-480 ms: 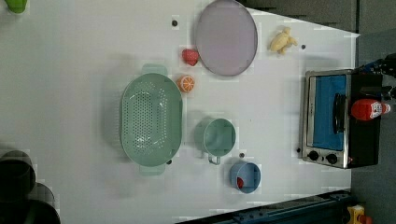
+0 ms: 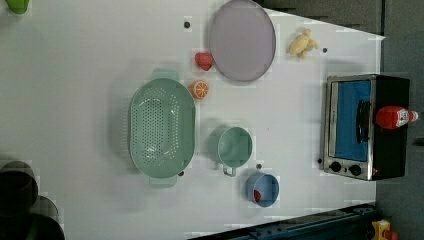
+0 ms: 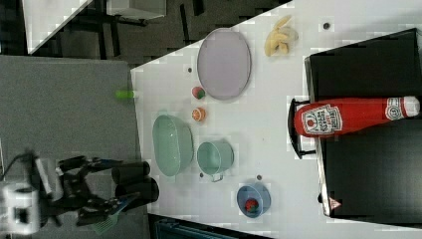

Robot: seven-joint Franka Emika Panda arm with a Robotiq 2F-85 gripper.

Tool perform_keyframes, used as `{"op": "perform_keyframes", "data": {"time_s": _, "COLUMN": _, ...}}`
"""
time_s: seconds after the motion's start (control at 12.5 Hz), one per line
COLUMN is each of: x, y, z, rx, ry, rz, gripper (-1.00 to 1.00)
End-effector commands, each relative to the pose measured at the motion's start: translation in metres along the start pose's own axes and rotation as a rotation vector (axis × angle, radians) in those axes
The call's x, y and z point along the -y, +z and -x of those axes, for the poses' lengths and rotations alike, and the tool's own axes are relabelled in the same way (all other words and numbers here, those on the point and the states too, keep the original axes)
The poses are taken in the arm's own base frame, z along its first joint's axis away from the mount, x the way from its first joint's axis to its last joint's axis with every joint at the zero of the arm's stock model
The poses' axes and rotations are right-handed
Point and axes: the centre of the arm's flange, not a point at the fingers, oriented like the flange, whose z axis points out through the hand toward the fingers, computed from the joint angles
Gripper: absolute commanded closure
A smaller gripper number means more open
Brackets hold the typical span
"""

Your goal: Pick Ketchup from oven and place it on table.

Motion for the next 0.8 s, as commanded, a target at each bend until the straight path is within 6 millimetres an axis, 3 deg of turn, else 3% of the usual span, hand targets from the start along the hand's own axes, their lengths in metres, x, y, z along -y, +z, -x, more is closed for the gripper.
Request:
{"op": "perform_keyframes", "data": {"time_s": 0.08, "x": -0.015, "y": 0.021, "z": -0.057, "rx": 0.012, "ry": 0.122, "rz": 0.008, "gripper": -1.00}}
{"op": "perform_keyframes", "data": {"time_s": 0.4, "x": -0.063, "y": 0.051, "z": -0.133, "rx": 0.012, "ry": 0.292, "rz": -0.019, "gripper": -1.00}}
{"op": "perform_keyframes", "data": {"time_s": 0.8, "x": -0.122, "y": 0.106, "z": -0.226, "rx": -0.056, "ry": 0.486, "rz": -0.039, "gripper": -1.00}}
